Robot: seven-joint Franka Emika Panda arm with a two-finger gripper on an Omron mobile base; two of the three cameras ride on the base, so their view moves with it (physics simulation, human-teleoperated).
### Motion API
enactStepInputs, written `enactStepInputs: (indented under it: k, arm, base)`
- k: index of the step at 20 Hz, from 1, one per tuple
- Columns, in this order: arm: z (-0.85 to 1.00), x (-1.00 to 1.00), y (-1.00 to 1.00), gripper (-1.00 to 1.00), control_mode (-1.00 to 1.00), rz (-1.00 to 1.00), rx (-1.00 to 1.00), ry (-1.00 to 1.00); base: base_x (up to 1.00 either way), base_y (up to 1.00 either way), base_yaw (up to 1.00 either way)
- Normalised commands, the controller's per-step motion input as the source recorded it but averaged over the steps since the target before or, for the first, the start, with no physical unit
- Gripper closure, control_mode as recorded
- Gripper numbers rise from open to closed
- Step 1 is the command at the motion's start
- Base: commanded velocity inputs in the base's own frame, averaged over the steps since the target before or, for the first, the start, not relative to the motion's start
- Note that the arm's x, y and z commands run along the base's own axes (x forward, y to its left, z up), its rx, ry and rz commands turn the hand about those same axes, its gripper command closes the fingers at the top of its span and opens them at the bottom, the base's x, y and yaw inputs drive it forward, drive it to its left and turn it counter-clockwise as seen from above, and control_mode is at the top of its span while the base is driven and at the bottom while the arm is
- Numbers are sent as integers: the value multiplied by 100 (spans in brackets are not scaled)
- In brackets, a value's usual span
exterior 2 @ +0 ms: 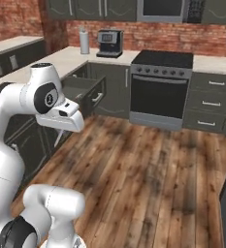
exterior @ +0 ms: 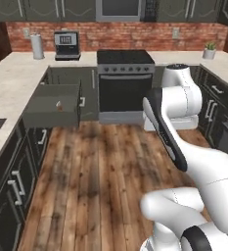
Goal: Pick up the metallic utensils from the counter and place them in the open drawer. Make sure not to pick up any wooden utensils.
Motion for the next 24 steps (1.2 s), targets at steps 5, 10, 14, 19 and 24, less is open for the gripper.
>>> enactStepInputs:
  k: [5,10,14,19,24]
  arm:
    - [0,0,0,100,100,0,0,0]
    - [0,0,0,100,100,0,0,0]
    - [0,0,0,100,100,0,0,0]
    - [0,0,0,100,100,0,0,0]
    - [0,0,0,100,100,0,0,0]
  base:
    - [100,5,19]
    - [100,-1,27]
    - [99,-1,32]
    - [69,25,16]
    - [74,56,9]
